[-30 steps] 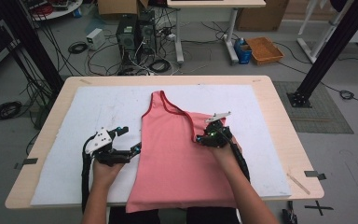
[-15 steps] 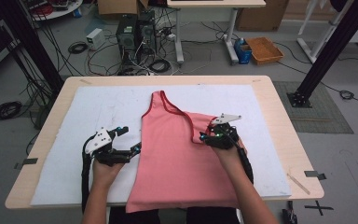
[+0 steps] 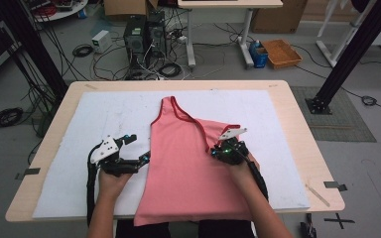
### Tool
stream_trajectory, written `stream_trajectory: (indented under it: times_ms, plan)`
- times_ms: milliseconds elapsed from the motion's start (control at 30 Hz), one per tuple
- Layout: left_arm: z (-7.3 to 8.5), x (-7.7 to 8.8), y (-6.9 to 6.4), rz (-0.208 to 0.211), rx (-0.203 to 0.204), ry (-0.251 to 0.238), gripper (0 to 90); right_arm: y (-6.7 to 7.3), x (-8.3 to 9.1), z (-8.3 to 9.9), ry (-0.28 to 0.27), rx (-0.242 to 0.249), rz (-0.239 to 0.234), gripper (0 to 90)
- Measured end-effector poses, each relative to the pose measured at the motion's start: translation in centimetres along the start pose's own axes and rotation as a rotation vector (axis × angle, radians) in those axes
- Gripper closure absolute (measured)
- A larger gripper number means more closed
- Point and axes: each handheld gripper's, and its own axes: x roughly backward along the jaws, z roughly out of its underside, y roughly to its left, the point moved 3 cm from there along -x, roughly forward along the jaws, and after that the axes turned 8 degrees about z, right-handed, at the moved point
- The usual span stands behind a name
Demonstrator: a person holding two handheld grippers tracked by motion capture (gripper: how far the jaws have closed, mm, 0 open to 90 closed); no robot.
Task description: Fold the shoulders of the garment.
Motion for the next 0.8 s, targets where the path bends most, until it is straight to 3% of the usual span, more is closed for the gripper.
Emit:
stream_trajectory:
  times_ms: [67,133,233,400,600,700,800]
  plan:
    - [0.0,0.0,0.0,-0.001,0.0,0.0,13.6,0.0,0.0,0.0,-0.002,-0.002,-0.001,73.8]
    - [0.0,0.0,0.0,-0.002,0.001,0.0,13.6,-0.2,0.1,-0.1,-0.016,-0.027,0.003,55.6]
    - [0.0,0.0,0.1,-0.001,0.006,-0.003,13.6,-0.9,0.7,0.0,-0.038,-0.084,0.018,38.6]
    - [-0.1,0.2,0.3,-0.012,0.027,-0.012,13.6,-3.3,3.0,1.3,-0.096,-0.152,0.068,31.2]
    - [-0.9,0.4,0.3,-0.027,0.057,0.008,13.6,-6.7,6.2,4.0,-0.185,-0.23,0.129,26.8]
    - [-2.0,0.2,0.4,-0.02,0.054,0.005,13.5,-7.7,6.4,5.6,-0.201,-0.264,0.139,25.2]
    - [-3.1,-0.1,0.6,-0.019,0.04,0.023,13.5,-7.8,5.8,6.6,-0.206,-0.267,0.137,24.0]
